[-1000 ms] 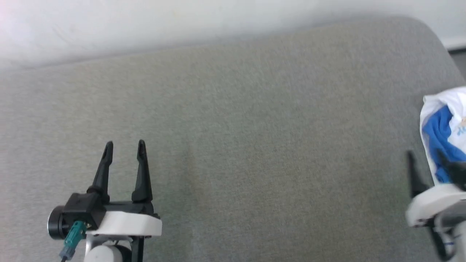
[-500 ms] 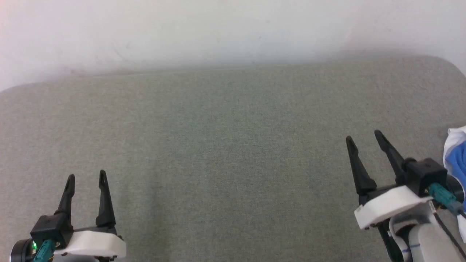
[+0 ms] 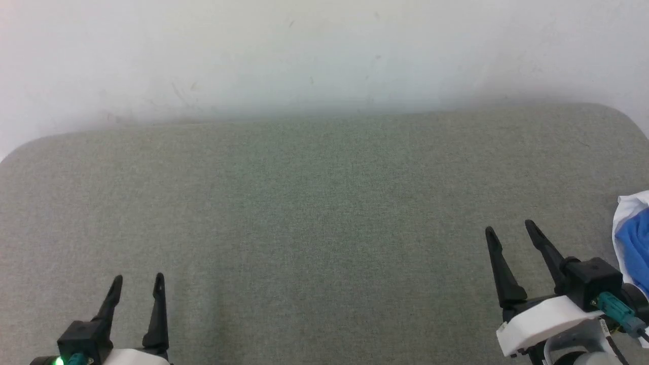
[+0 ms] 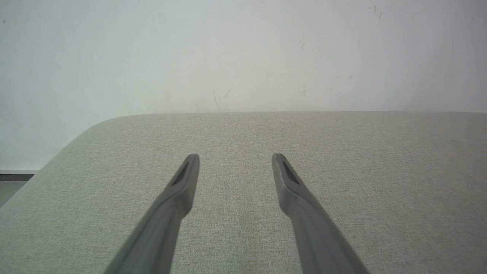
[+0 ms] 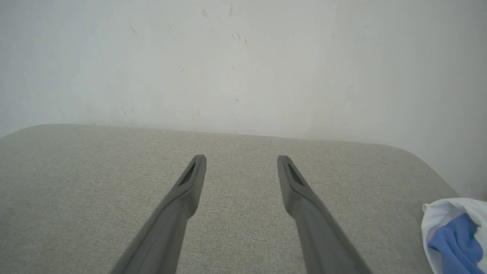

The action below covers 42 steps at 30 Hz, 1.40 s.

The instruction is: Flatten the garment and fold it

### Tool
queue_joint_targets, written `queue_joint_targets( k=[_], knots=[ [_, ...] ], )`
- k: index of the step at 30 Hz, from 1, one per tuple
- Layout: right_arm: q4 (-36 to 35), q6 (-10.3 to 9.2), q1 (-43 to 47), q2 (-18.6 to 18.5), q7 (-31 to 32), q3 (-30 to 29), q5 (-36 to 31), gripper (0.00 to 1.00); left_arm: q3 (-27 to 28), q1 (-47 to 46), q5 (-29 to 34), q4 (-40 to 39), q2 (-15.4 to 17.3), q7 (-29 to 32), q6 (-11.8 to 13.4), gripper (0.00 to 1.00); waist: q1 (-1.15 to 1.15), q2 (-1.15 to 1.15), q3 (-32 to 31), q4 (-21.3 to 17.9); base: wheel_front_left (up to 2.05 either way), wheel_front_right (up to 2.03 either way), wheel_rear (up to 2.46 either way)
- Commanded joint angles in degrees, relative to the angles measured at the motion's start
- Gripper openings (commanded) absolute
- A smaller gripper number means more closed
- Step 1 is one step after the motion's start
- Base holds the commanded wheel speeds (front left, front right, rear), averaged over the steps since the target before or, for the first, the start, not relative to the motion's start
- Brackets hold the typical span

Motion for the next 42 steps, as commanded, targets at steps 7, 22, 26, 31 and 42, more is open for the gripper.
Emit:
queue_joint_targets(
  k=[7, 22, 26, 31, 42],
  knots=[
    [-0.25, 0.0, 1.01, 0.4, 0.43, -0.34, -0.22, 0.0, -1.18, 0.18, 0.02, 0.14, 0.0, -0.06, -0.01, 0.0, 0.0, 0.0, -0.46, 0.11, 0.0, 0.0, 0.0],
    [0.1, -0.01, 0.62, 0.42, 0.62, -0.36, -0.7, 0.0, -1.53, -0.6, 1.04, -0.2, -0.88, 1.08, 0.18, 0.0, 0.0, 0.0, -0.63, 0.04, 0.0, 0.0, 0.0],
    [0.2, -0.01, 0.5, 0.43, 0.68, -0.37, -0.86, 0.0, -1.64, -0.86, 1.38, -0.32, -1.15, 1.45, 0.24, 0.0, 0.0, 0.0, -0.68, 0.02, 0.0, 0.0, 0.0],
    [0.32, -0.02, 0.34, 0.45, 0.76, -0.39, -1.07, 0.0, -1.78, -1.18, 1.8, -0.46, -1.48, 1.91, 0.32, 0.0, 0.0, 0.0, -0.75, 0.0, 0.0, 0.0, 0.0],
    [0.6, -0.03, 0.01, 0.49, 0.94, -0.42, -1.51, 0.0, -2.08, -1.89, 2.73, -0.78, -2.21, 2.93, 0.49, 0.0, 0.0, 0.0, -0.89, -0.06, 0.0, 0.0, 0.0]
  ],
)
